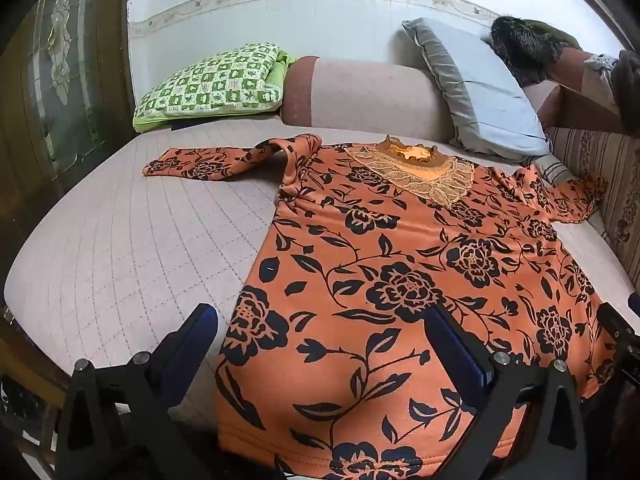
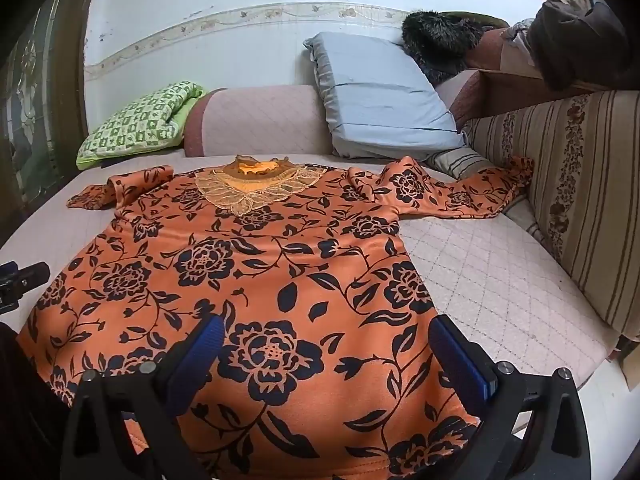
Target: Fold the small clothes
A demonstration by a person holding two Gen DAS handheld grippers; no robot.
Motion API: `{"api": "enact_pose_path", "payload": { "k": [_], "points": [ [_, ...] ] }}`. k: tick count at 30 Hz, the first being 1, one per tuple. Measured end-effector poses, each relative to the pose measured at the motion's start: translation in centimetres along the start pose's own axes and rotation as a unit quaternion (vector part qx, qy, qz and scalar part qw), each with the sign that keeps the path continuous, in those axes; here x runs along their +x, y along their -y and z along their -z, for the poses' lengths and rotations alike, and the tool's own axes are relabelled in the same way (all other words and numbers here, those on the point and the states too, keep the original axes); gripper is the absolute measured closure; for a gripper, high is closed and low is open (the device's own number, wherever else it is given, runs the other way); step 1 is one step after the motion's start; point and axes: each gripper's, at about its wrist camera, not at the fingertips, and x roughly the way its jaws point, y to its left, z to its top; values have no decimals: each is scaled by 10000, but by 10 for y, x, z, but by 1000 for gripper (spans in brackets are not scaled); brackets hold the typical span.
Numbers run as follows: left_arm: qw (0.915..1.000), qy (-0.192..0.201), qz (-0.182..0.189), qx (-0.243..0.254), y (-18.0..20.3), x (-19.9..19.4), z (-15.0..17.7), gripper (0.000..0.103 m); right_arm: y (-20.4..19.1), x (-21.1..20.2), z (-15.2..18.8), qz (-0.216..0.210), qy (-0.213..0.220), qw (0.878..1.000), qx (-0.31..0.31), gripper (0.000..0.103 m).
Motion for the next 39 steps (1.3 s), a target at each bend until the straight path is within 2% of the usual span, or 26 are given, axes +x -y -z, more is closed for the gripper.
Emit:
{"api": "enact_pose_path", "payload": {
  "k": [39],
  "points": [
    [10000,11,0,-5,1,-2,3,0,5,-1,0,-61,9,9999,127,0]
  ]
}}
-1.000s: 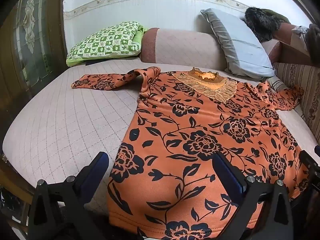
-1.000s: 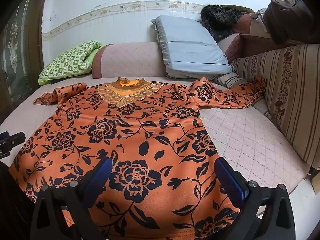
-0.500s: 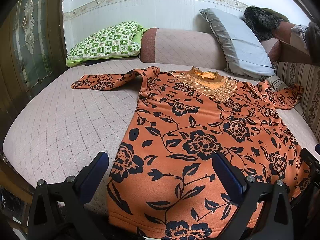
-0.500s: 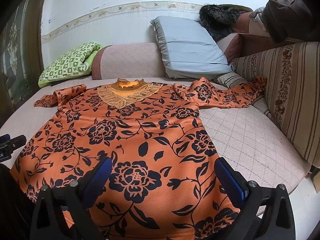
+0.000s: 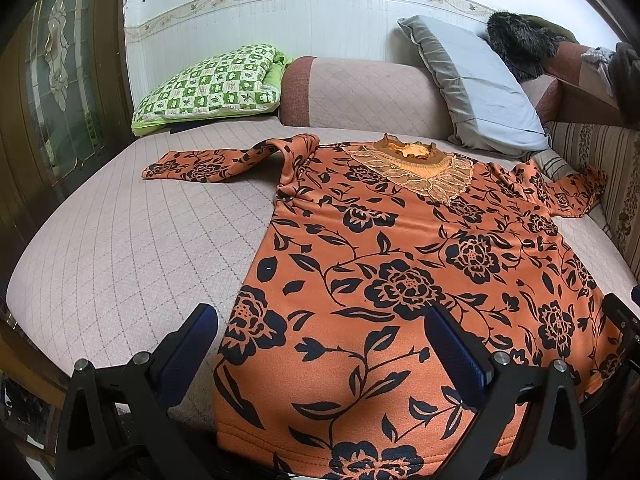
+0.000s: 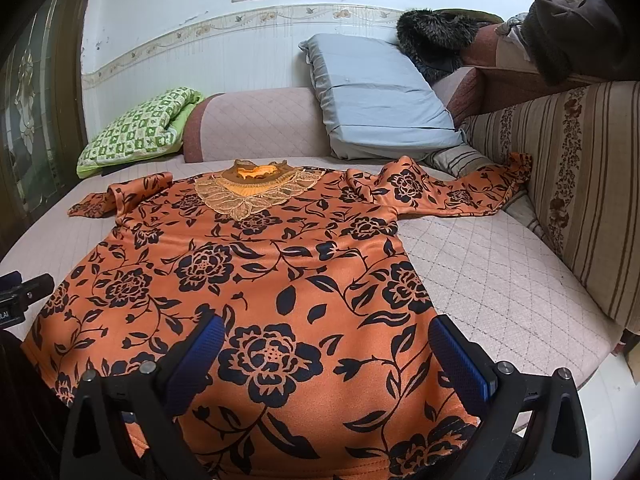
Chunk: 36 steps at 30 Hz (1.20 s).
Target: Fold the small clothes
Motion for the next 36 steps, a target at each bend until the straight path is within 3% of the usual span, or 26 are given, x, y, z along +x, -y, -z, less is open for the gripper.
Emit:
{"api": "enact_pose_path", "payload": {
  "k": [16,22,25,27,29,33,36],
  "points": [
    [10000,74,21,42,1,0,0,0,1,1,0,-18,5,10000,32,0],
    [9993,380,-7,-11,-1,-4,-1,0,7,-3,-4,-124,11,9997,227,0],
    [9977,649,-38,-176,-9,-7,-3,0,30,-8,-13,-567,-4,9946,866,0],
    [9990,361,-99,-247,-13,-3,-5,0,54,-7,-25,-849,12,9883,1266,0],
    [9994,215,-60,-268,-12,2,-13,0,83,2,-43,-859,93,9841,1554,0],
    [9996,247,-5,146,8,14,-38,0,147,49,-82,-934,-24,9702,2237,1],
    [9994,188,171,247,24,39,-58,0,196,103,-117,-518,-185,9665,2507,4]
  ]
}}
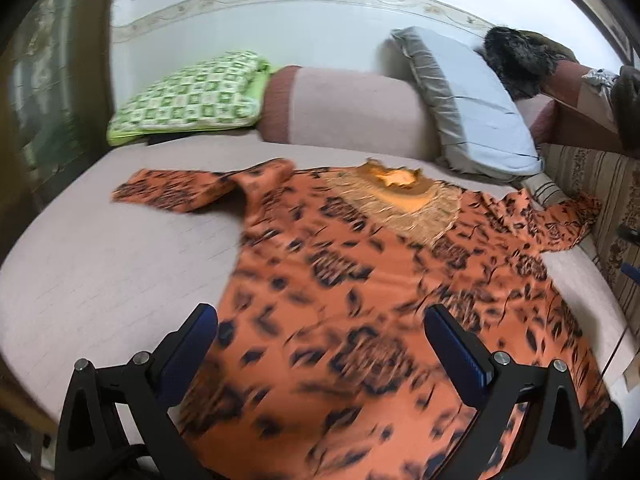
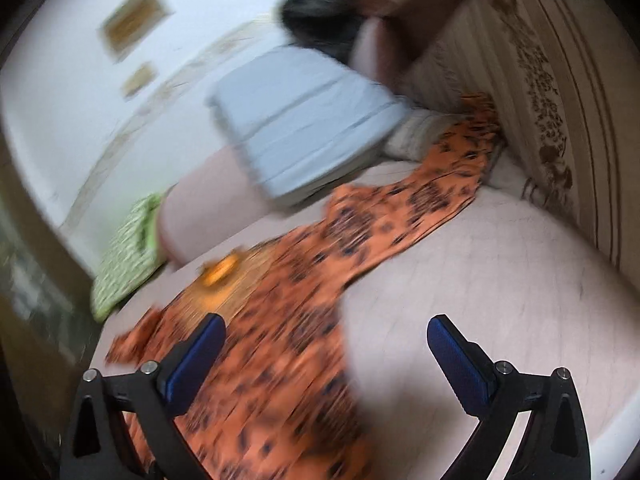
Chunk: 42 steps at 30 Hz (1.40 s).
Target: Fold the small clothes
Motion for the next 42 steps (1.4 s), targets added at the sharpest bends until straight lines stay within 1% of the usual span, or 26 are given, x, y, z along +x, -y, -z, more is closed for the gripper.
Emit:
{"api": "enact_pose_path", "payload": {
  "k": [2,6,10,12,14,15,16,17,18,19,20,22,25,27,29,31,32,33,35,36,37,38,39,40,41,42],
  "points": [
    [9999,-94,-15,71,8,26,-8,0,15,31,-34,367,-34,9993,57,9],
    [9990,-436,-59,-20,12,71,-4,0,66,91,-101,1094,-31,9910,771,30],
    [9967,-748,122,-280,8,88,0,0,105,130,-144,1524,135,9784,1389,33],
    [9949,-806,338,-496,5,91,1,0,115,152,-161,1991,230,9699,1381,33],
    [9910,-949,575,-753,0,96,3,0,131,176,-169,2520,88,9553,1543,33],
    [9893,-1026,616,-833,-2,99,4,0,138,184,-170,2562,44,9531,1613,37],
    [9882,-1094,599,-893,-3,102,5,0,143,192,-170,2771,-43,9475,1595,59],
    [9873,-1149,583,-929,-4,104,6,0,144,196,-170,2900,-58,9452,1499,69],
    [9864,-1180,602,-971,-5,104,7,0,143,196,-171,2862,-60,9475,1421,79],
    [9864,-1148,619,-1003,-6,102,7,0,139,196,-174,2770,-102,9523,1274,99],
    [9865,-1139,617,-1003,-7,102,7,0,133,194,-178,2708,-110,9561,1111,99],
    [9860,-1116,696,-1029,-7,98,6,0,100,181,-186,2279,67,9710,721,99],
    [9883,-927,716,-973,-5,86,3,0,10,149,-195,1304,412,9905,-142,99],
    [9890,-797,724,-1011,-8,79,-1,0,-52,134,-188,610,488,9953,-573,99],
    [9893,-655,705,-1098,-13,71,-3,0,-123,125,-165,-104,430,9935,-1052,99],
    [9884,-586,700,-1214,-20,68,-6,0,-177,130,-136,-603,242,9890,-1329,99],
    [9878,-556,685,-1280,-24,67,-6,0,-214,138,-107,-857,56,9829,-1628,99],
    [9873,-546,660,-1334,-27,66,-6,0,-231,145,-88,-969,-56,9793,-1774,97],
    [9857,-525,593,-1484,-37,64,-5,0,-275,184,-18,-1351,-769,9663,-2049,96],
    [9844,-510,567,-1587,-42,63,-6,0,-285,198,10,-1381,-1049,9605,-2178,96],
    [9831,-508,538,-1673,-47,64,-6,0,-300,217,44,-1328,-1464,9477,-2504,89],
    [9822,-514,516,-1731,-50,65,-6,0,-312,242,77,-1169,-2039,9248,-2991,80],
    [9811,-535,495,-1791,-53,65,-5,0,-316,266,116,-816,-2709,8968,-3402,52],
    [9802,-564,471,-1837,-56,65,-4,0,-316,259,123,-879,-2403,8959,-3632,35],
    [9795,-557,469,-1880,-60,65,-5,0,-313,246,123,-993,-2137,8969,-3743,29],
    [9788,-540,475,-1917,-61,65,-5,0,-308,233,121,-1124,-2084,8984,-3700,20]
  ]
}}
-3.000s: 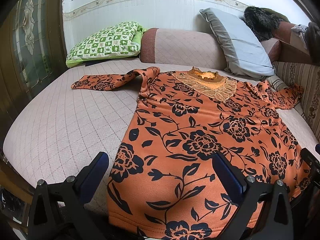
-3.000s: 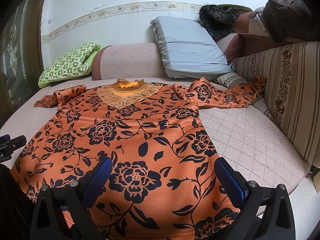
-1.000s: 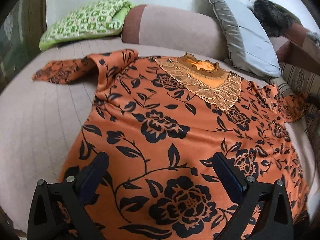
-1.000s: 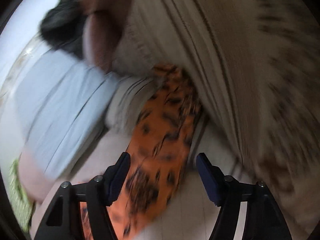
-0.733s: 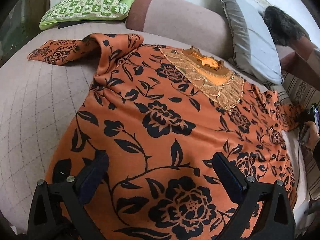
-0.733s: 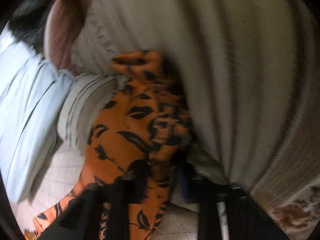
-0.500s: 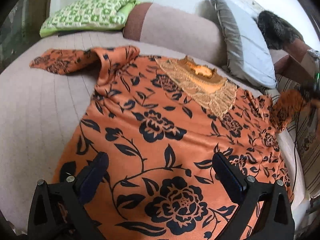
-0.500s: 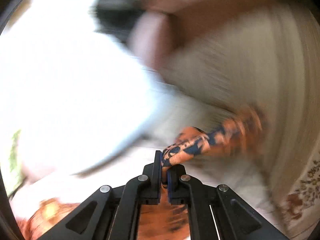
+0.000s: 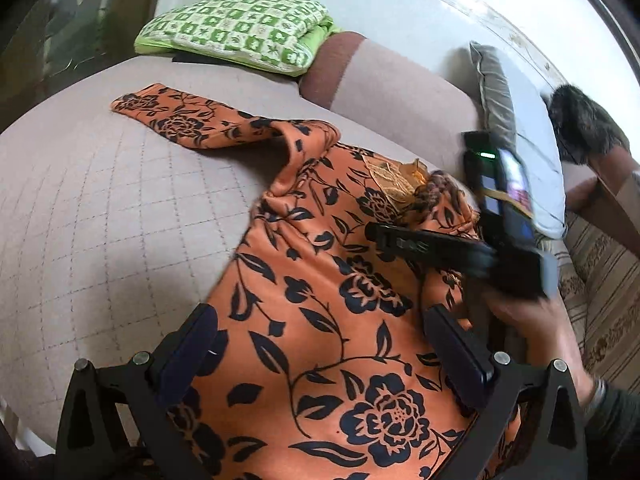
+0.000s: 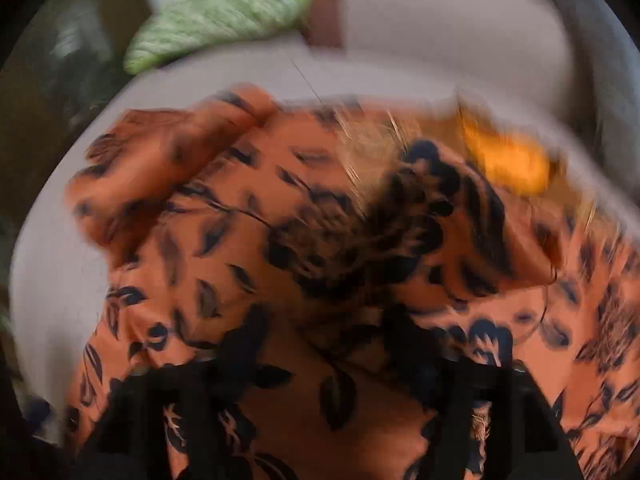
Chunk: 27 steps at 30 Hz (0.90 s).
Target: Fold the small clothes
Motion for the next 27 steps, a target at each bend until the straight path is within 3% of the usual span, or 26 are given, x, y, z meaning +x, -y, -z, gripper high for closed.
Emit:
{"api": "enact_pose_path", "payload": {
  "k": [3,6,9,12,15,19,22,24,26,27],
  "points": [
    [10000,-17,60,-24,2,1,0,0,26,-43,21,-409,234,9984,308,18],
    [9996,56,4,292,14,-1,3,0,73,-88,47,-837,612,9885,1103,14],
    [9967,291,-297,693,26,-4,7,0,131,-128,91,-841,886,9734,1939,13],
    [9888,382,-740,1241,44,0,5,0,155,-157,103,-784,1099,9634,2316,13],
    [9738,660,-923,1970,77,3,-9,0,175,-177,127,-812,1463,9535,2508,13],
    [9434,707,-760,3150,143,36,-43,0,189,-171,144,-902,1926,9354,2825,13],
    [9259,221,-671,3710,179,85,-67,0,194,-153,165,-894,1917,9273,3089,13],
    [9169,-21,-715,3926,196,112,-78,0,197,-142,158,-1205,1929,9169,3280,13],
    [8988,-545,-937,4248,209,149,-81,2,199,-141,155,-1228,2108,9114,3314,13],
    [8922,-719,-1047,4334,213,160,-80,7,203,-142,154,-1288,2154,9070,3382,13]
  ]
}}
